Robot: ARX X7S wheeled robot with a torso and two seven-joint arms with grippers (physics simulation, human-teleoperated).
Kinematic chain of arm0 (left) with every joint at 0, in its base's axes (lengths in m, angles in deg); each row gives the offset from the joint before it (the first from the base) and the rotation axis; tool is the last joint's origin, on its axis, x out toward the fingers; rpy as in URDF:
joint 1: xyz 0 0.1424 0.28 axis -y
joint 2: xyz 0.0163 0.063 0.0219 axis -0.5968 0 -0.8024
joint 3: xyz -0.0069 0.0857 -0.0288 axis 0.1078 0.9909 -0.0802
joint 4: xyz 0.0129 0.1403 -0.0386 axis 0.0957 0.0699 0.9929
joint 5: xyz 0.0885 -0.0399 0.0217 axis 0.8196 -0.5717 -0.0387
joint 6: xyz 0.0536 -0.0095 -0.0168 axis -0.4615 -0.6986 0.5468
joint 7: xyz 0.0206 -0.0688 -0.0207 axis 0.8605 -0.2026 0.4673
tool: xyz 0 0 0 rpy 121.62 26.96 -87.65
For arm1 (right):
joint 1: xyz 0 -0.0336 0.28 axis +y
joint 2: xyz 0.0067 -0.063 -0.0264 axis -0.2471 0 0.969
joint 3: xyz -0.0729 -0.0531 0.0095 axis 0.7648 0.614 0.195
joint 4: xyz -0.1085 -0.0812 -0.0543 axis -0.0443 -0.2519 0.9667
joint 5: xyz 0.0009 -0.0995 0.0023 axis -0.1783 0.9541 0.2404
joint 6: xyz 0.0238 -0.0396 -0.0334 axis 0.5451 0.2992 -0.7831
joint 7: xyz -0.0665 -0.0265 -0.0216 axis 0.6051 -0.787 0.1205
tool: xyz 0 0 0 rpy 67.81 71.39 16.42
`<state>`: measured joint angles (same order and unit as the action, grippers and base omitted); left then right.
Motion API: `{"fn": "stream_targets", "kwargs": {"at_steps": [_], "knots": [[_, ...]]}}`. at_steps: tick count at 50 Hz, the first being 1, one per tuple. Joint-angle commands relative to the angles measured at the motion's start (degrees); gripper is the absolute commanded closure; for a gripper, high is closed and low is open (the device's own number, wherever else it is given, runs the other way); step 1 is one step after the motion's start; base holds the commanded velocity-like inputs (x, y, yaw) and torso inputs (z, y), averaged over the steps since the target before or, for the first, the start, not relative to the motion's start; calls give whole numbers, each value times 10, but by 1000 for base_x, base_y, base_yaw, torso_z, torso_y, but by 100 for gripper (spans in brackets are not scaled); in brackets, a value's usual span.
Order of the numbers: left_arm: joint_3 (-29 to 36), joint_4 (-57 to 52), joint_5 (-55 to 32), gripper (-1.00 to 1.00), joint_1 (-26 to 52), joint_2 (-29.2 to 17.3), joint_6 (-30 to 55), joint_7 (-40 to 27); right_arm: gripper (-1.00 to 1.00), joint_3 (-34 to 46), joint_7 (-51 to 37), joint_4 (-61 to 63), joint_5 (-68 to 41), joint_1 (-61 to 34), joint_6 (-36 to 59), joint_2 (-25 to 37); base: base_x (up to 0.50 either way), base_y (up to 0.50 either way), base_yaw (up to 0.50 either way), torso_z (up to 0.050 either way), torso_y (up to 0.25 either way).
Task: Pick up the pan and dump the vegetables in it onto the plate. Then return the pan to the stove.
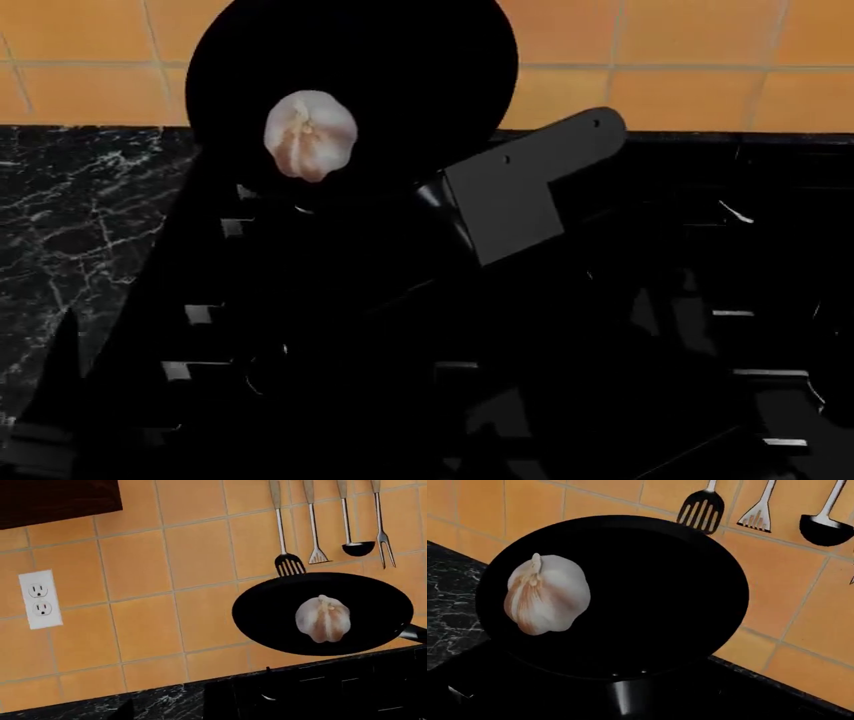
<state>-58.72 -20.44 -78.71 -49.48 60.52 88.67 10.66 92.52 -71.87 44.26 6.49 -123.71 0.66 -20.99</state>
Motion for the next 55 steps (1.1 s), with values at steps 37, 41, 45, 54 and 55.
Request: {"fn": "stream_targets", "kwargs": {"at_steps": [37, 41, 45, 54, 55], "knots": [[14, -43, -14, -100, 27, -9, 44, -26, 100, -14, 3, 56, 25, -18, 8, 5, -46, 500, 0, 1, 3], [14, -41, -14, -100, 23, -11, 39, -25, 100, -12, 2, 53, 25, -17, 7, 4, -181, 500, 0, 3, 3], [8, -33, -14, -100, 12, -14, 22, -20, 100, -18, 2, 44, 22, -16, 7, 1, -51, 221, 0, 0, 2], [1, -18, -12, -100, -9, -19, -10, -13, 100, 4, -3, 36, 39, -14, -12, 4, 0, 0, 0, 1, 2], [3, -19, -11, -100, -8, -18, -8, -14, 100, 16, -9, 39, 52, -15, -17, 10, 0, 0, 0, 0, 10]]}}
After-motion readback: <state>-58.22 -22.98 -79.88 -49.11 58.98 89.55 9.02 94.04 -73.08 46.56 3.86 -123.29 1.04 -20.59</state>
